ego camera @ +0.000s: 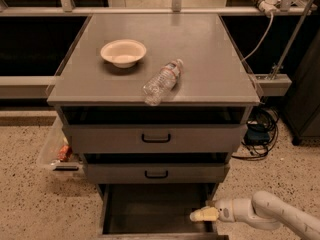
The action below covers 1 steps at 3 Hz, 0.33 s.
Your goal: Open bottom drawer
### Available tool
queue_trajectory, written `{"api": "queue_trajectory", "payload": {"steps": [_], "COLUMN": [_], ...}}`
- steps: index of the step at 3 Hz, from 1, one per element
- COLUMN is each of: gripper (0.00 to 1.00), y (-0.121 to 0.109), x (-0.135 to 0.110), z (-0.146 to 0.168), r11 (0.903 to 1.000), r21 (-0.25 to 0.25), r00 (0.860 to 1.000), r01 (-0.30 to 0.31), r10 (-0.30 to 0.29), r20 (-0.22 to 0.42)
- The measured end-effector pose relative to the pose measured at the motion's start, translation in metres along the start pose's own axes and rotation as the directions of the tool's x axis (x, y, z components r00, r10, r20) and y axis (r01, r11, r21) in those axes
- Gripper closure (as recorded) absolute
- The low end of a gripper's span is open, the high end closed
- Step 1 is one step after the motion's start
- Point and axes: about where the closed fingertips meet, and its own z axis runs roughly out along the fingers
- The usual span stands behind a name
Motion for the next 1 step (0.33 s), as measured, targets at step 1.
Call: {"api": "queue_trajectory", "payload": {"steps": [1], "gripper": [0.0], "y": [0.0], "x": [0.0], "z": [0.0], "r11": [1.0], "r21": [0.0], "r00": [1.0], "r01": [0.0], "r10": [0.0], "r20": [0.0]}}
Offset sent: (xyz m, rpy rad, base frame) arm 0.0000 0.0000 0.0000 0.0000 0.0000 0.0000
